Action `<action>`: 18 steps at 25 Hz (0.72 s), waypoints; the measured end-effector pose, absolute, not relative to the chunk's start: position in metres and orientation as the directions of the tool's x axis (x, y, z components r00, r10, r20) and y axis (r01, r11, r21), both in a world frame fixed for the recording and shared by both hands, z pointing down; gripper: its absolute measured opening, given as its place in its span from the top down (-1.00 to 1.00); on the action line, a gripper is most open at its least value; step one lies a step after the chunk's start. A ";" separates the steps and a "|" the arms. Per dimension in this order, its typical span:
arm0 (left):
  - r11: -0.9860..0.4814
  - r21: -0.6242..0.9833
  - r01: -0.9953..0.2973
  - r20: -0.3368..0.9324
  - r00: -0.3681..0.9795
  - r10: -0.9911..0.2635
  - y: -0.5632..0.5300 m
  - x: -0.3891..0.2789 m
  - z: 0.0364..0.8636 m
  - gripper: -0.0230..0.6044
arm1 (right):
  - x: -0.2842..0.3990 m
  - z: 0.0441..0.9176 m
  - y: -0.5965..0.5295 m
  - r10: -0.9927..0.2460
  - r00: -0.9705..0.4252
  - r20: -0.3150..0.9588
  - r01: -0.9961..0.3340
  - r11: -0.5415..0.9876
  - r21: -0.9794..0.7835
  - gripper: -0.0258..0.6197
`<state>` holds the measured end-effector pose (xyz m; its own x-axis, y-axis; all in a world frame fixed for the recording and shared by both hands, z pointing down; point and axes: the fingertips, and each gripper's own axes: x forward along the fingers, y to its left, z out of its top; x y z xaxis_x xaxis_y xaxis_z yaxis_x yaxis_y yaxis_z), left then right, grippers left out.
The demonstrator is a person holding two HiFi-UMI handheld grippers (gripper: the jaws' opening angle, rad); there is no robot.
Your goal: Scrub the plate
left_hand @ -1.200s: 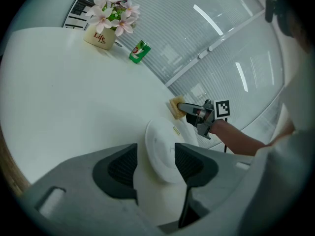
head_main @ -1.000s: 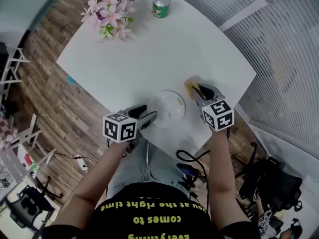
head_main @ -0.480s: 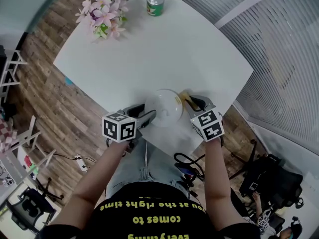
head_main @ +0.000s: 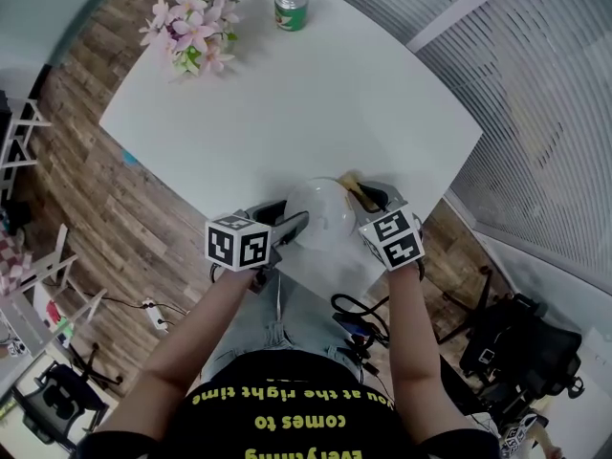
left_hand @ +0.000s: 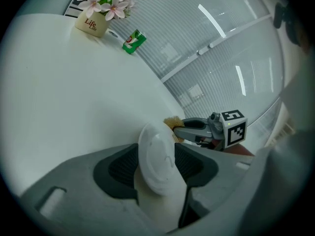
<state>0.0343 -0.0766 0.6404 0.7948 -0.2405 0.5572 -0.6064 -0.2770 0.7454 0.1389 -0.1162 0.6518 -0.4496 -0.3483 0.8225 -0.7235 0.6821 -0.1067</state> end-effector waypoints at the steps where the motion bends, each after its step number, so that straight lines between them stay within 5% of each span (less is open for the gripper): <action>1: -0.279 0.743 -0.608 0.559 0.793 -0.242 -0.077 0.034 0.641 0.16 | 0.139 0.651 -0.116 -0.358 -0.450 0.818 -0.729 0.677 -0.104 0.74; 10: -0.226 0.808 -0.545 0.511 0.838 -0.194 -0.073 0.038 0.640 0.16 | 0.139 0.651 -0.118 -0.425 -0.447 0.787 -0.762 0.642 -0.086 0.75; 18: -0.201 0.822 -0.533 0.510 0.846 -0.156 -0.067 0.036 0.644 0.43 | 0.140 0.651 -0.117 -0.436 -0.445 0.782 -0.765 0.639 -0.079 0.75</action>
<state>0.0361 -0.0670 0.6442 0.8459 -0.1563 0.5100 -0.5328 -0.2010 0.8220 0.1397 -0.1168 0.6507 -0.4453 -0.4363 0.7819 -0.7653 0.6387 -0.0794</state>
